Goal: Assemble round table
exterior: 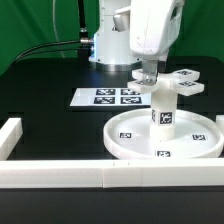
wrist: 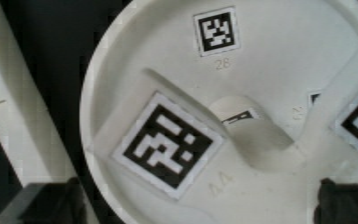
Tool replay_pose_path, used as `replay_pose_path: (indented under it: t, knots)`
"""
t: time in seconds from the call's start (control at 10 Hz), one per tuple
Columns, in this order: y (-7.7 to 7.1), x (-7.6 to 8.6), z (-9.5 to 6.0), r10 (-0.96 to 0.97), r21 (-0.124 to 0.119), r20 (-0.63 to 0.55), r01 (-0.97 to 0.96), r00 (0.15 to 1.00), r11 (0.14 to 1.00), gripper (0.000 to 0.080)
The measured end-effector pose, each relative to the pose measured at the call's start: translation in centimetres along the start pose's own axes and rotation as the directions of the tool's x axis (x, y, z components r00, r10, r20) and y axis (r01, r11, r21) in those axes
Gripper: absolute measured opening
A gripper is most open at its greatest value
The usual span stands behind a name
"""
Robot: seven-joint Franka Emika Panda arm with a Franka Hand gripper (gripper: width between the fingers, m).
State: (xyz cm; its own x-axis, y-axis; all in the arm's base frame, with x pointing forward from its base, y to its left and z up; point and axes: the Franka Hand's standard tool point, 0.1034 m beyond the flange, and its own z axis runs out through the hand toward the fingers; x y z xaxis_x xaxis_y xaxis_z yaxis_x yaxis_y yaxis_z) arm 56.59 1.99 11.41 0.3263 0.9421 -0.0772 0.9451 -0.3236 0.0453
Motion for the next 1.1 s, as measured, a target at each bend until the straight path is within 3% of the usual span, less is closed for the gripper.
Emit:
replay_pose_path:
  t: [0.2, 0.4, 0.8, 1.1]
  knots:
    - [-0.4, 0.7, -0.2, -0.026, -0.004, 0.002, 0.026, 1.000, 1.000, 0.0649]
    - [-2.1, 1.0, -0.5, -0.029, -0.019, -0.016, 0.029, 0.999, 0.999, 0.0649]
    - [-2.3, 0.7, -0.2, -0.027, -0.012, -0.013, 0.027, 1.000, 1.000, 0.0649]
    - [-2.8, 1.9, 0.2, -0.113, -0.031, -0.012, 0.113, 0.993, 0.993, 0.0649]
